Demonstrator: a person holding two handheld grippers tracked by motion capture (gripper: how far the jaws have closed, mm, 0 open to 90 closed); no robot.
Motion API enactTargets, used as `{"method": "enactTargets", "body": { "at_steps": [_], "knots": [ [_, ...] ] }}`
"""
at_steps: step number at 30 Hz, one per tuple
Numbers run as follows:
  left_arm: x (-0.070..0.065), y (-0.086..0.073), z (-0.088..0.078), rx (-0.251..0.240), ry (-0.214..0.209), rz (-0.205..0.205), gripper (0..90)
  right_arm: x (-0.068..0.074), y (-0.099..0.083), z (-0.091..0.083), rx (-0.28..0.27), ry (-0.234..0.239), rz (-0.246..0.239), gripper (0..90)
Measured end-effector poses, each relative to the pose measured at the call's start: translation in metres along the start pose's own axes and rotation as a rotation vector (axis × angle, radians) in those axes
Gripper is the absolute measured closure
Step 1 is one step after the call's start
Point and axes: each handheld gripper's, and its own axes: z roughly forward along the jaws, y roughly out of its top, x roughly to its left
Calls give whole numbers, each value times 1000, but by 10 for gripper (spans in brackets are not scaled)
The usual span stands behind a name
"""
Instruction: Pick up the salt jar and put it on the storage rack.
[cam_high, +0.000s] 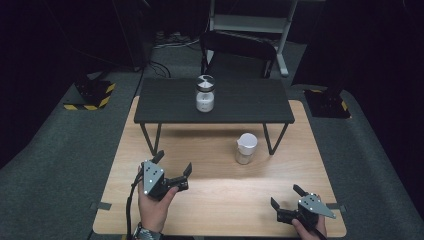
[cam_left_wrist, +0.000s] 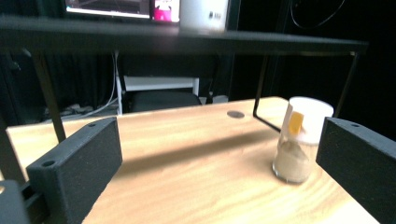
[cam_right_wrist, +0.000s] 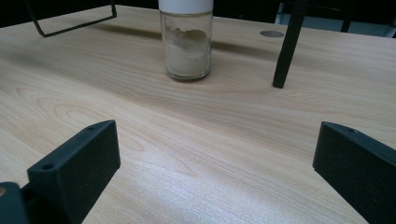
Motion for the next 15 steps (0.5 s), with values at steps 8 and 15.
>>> {"method": "enactTargets", "body": {
  "at_steps": [8, 15],
  "knots": [
    [3, -25, -16, 59, 10, -16, 6, 1, 0, 0, 1, -1, -3, 7],
    [8, -40, -26, 125, 20, -30, 6, 1, 0, 0, 1, -3, -3, 7]
  ]
}}
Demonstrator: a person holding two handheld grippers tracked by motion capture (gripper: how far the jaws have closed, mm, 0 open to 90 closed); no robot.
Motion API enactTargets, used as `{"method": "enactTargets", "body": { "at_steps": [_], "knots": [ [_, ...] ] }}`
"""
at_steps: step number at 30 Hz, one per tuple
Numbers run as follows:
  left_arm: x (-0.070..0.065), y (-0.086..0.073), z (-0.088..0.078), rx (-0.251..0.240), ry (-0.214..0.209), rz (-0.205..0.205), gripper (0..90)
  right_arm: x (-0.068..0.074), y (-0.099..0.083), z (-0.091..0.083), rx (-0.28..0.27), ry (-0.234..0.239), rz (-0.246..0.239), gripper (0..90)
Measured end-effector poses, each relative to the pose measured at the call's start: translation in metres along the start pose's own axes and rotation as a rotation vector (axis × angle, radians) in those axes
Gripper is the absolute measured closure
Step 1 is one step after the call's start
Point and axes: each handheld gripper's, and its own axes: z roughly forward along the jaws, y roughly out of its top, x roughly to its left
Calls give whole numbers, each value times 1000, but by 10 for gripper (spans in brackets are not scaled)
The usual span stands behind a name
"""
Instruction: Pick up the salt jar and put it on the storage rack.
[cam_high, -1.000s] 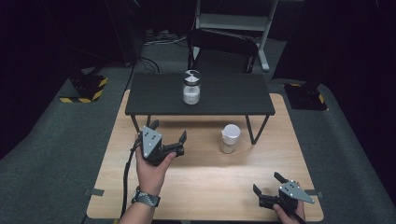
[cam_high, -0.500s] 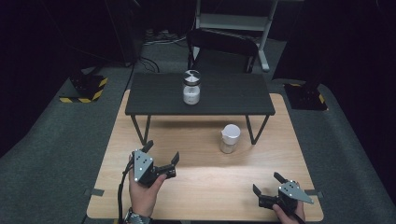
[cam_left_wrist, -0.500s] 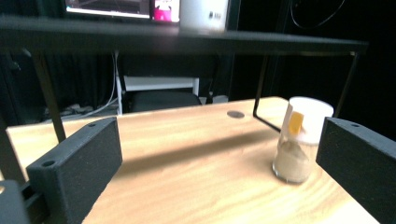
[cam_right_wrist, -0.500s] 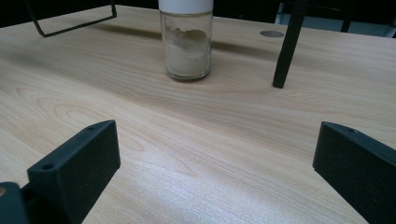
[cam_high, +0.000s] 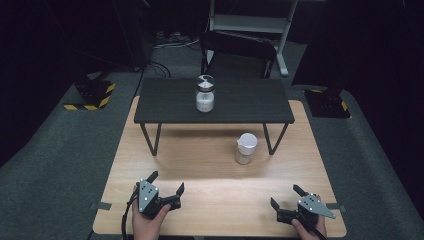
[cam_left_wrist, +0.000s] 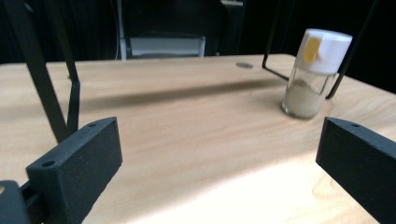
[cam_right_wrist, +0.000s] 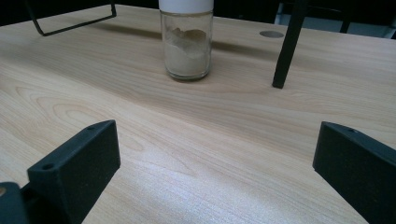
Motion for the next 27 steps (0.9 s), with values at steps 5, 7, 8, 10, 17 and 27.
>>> {"method": "enactTargets", "body": {
  "at_steps": [5, 7, 8, 10, 17, 27],
  "knots": [
    [1, -8, -5, 32, 14, -2, 6, 1, -1, 0, -3, -3, 0, 7],
    [3, -9, -7, 45, 13, -1, 6, 1, -1, -1, -4, -4, 5, 7],
    [4, -10, -8, 51, 9, -4, 6, 1, -1, -1, -4, -3, 6, 7],
    [5, -11, -8, 60, 11, -3, 6, 1, -1, -1, -6, -3, 7, 7],
    [9, -14, -5, 96, 11, -12, 7, 3, -1, -1, -4, -4, -3, 7],
    [8, -10, -4, 124, 5, -2, 7, 3, 0, -1, 0, -4, 3, 7]
  ]
}}
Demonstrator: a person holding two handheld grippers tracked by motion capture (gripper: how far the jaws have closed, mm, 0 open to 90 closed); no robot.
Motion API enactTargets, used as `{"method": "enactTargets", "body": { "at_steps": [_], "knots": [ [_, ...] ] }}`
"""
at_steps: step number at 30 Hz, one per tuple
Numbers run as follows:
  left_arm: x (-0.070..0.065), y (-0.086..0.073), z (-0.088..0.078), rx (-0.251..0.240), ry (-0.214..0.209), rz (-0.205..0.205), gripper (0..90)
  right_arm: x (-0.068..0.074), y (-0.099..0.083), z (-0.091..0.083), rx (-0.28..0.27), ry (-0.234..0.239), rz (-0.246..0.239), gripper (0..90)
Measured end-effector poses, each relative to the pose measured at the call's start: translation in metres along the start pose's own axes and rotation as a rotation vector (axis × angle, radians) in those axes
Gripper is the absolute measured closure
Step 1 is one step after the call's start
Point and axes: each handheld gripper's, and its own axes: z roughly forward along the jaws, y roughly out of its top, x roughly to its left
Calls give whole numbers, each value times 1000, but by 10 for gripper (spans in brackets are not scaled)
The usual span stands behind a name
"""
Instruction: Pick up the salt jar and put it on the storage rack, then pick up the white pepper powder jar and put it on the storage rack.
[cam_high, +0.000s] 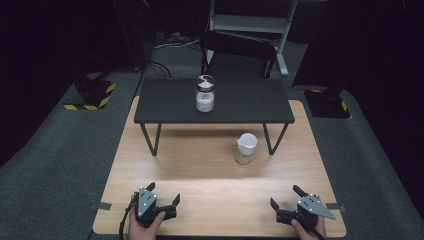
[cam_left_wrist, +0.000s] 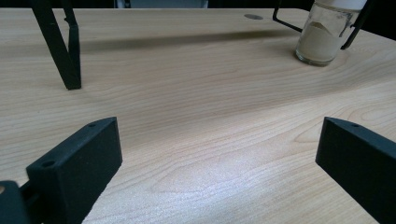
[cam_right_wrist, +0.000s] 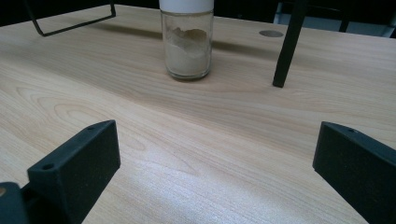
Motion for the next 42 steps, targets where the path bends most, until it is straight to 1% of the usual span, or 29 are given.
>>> {"method": "enactTargets", "body": {
  "at_steps": [4, 8, 11, 17, 20, 24, 28, 32, 37, 39, 42],
  "knots": [
    [-2, 0, 0, -2, 5, 12, 7, 1, -1, 0, -4, -2, 0, 7],
    [-2, 2, 1, 9, 0, 18, 7, 0, 0, 0, -1, 0, 0, 7],
    [-2, 2, 1, 10, 1, 12, 7, 0, 0, 0, 0, 0, 3, 7],
    [-2, 2, 1, 13, 1, 16, 7, 1, 1, 1, 2, 1, 2, 7],
    [-2, 4, 2, 20, 2, 9, 7, 1, 0, 1, 0, -5, 7, 7],
    [-1, 3, 2, 14, 3, -2, 7, 2, -1, 0, -7, -7, 6, 7],
    [1, 1, 1, 3, -6, -11, 7, 2, 0, 1, -3, -6, 6, 7],
    [0, 0, 0, 0, -4, -3, 7, 1, 0, 1, 0, 3, 5, 7],
    [-2, 1, 1, 4, -3, 10, 7, 2, 0, 1, -1, -2, 9, 7],
    [-1, 2, 1, 10, -3, 3, 7, 2, 0, 1, -1, -1, 6, 7],
    [0, 1, 1, 5, -8, -5, 7, 2, 0, 1, 0, 0, 2, 7]
  ]
}}
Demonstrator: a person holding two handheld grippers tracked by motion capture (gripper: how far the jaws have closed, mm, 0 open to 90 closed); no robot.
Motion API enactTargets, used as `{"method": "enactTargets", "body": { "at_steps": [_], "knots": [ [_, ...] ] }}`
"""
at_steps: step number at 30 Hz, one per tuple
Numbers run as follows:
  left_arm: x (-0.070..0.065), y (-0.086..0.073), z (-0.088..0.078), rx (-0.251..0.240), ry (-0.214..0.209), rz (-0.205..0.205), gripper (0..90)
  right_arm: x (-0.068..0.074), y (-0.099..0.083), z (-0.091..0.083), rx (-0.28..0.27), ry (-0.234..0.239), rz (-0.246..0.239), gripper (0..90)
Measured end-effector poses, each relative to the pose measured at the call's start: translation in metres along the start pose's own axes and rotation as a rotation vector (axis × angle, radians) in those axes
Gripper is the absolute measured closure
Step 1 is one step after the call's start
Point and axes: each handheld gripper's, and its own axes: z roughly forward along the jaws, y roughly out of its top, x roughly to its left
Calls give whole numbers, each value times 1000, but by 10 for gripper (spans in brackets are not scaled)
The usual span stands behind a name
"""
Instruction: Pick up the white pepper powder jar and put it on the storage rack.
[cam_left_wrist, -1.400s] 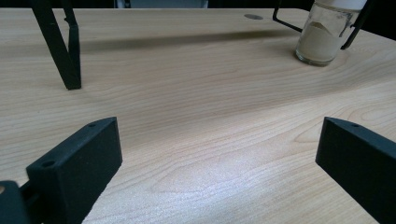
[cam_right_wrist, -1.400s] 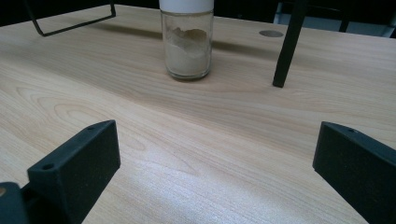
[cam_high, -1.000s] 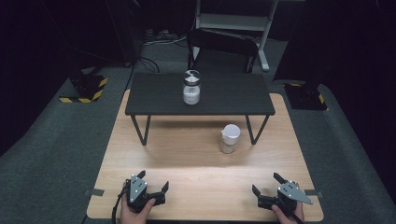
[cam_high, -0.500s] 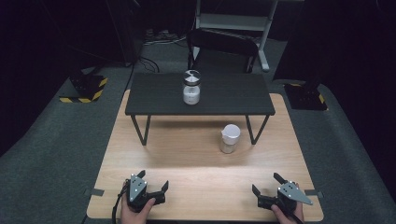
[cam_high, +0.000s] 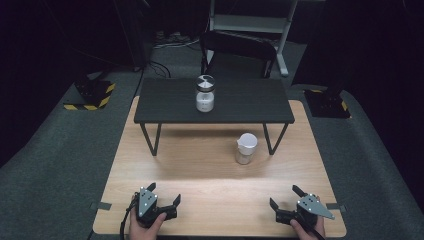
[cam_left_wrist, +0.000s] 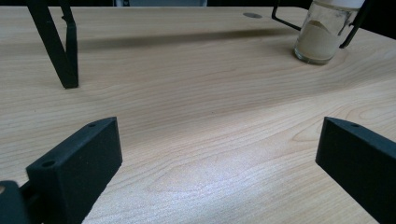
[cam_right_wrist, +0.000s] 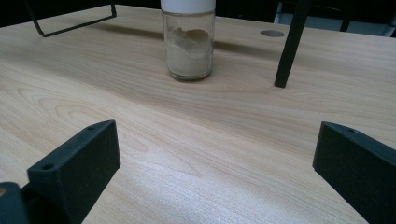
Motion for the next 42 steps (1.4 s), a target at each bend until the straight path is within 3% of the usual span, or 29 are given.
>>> {"method": "enactTargets", "body": {
  "at_steps": [13, 21, 32, 38, 42],
  "knots": [
    [-2, 0, 0, 0, -9, 26, 7, -1, -1, 0, -3, 1, 13, 7],
    [-1, 1, 2, 6, -17, 9, 7, -1, 0, 0, -10, -6, 18, 7],
    [2, 0, 2, 0, -30, 0, 7, 4, 26, 9, -42, 16, 3, 7],
    [2, 1, 3, 5, -36, 5, 7, 7, 39, 21, -41, 30, -14, 7],
    [2, 1, 3, 5, -37, 8, 7, 9, 52, 40, -38, 43, -23, 7]
  ]
}}
